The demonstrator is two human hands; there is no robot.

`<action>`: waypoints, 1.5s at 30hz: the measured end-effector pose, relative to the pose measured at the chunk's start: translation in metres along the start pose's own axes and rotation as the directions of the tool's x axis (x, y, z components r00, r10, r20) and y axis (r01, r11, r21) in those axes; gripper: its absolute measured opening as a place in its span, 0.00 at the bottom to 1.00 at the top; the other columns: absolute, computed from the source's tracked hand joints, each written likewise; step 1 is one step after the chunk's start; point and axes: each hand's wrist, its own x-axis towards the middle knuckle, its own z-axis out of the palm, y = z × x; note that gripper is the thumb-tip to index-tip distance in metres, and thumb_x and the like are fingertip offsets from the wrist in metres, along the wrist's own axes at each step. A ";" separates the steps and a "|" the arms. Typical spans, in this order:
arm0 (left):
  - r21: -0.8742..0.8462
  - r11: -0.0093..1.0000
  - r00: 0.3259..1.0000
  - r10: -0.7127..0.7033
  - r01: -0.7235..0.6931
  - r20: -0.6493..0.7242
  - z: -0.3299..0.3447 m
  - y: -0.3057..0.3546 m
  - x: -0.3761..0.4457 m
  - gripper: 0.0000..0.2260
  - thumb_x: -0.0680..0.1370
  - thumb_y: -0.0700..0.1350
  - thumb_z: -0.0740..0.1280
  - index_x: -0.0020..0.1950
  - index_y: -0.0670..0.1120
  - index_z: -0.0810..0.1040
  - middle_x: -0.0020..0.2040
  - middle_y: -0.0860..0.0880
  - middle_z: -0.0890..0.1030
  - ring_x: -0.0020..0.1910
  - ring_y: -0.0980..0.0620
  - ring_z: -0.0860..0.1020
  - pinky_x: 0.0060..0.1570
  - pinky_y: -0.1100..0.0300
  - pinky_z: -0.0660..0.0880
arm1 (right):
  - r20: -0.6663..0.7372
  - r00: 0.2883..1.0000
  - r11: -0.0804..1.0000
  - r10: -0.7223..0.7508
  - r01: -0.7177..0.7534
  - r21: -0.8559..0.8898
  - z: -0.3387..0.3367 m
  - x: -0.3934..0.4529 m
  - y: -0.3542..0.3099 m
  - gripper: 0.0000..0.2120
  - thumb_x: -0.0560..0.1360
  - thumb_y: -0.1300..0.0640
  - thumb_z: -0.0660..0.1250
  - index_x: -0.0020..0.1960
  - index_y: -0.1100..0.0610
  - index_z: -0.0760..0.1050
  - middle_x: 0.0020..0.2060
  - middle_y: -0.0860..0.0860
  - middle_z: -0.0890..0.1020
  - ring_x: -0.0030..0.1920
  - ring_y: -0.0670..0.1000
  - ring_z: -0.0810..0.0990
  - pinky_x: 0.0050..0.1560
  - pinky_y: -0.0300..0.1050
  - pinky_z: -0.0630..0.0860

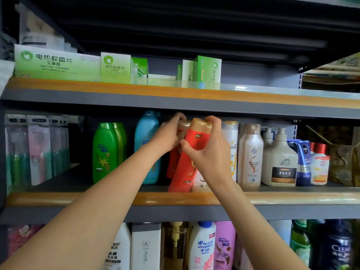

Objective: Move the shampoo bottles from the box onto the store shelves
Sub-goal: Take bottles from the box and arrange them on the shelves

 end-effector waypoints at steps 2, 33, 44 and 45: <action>-0.178 0.984 1.000 0.018 -0.015 0.014 -0.002 -0.002 -0.001 0.17 0.74 0.38 0.67 0.62 0.45 0.70 0.54 0.46 0.78 0.52 0.47 0.76 0.47 0.60 0.68 | -0.002 1.000 1.000 0.017 -0.017 0.011 0.000 0.002 0.001 0.31 0.66 0.48 0.72 0.63 0.52 0.62 0.41 0.55 0.79 0.40 0.53 0.77 0.38 0.43 0.71; -0.447 0.851 0.962 -0.248 0.274 0.116 -0.008 -0.006 -0.005 0.25 0.77 0.37 0.65 0.72 0.45 0.62 0.62 0.44 0.75 0.62 0.46 0.73 0.60 0.56 0.71 | 0.132 0.990 0.992 0.039 -0.023 -0.124 0.003 0.014 -0.010 0.29 0.69 0.49 0.72 0.64 0.55 0.63 0.40 0.57 0.76 0.43 0.57 0.75 0.39 0.45 0.65; -0.453 0.816 0.929 -0.262 0.358 0.262 0.007 -0.031 -0.046 0.26 0.76 0.33 0.63 0.72 0.46 0.62 0.65 0.47 0.72 0.60 0.49 0.73 0.53 0.60 0.74 | 0.180 0.967 0.946 0.180 -0.120 -0.300 0.031 0.021 -0.029 0.29 0.71 0.49 0.70 0.65 0.57 0.61 0.55 0.59 0.72 0.53 0.63 0.76 0.45 0.50 0.71; -0.446 0.821 0.929 -0.262 0.357 0.263 0.007 -0.032 -0.049 0.28 0.76 0.33 0.64 0.73 0.46 0.60 0.66 0.48 0.71 0.63 0.49 0.71 0.55 0.60 0.72 | 0.175 0.969 0.946 0.176 -0.117 -0.302 0.032 0.021 -0.030 0.29 0.71 0.49 0.70 0.65 0.57 0.61 0.55 0.59 0.71 0.54 0.63 0.75 0.45 0.51 0.71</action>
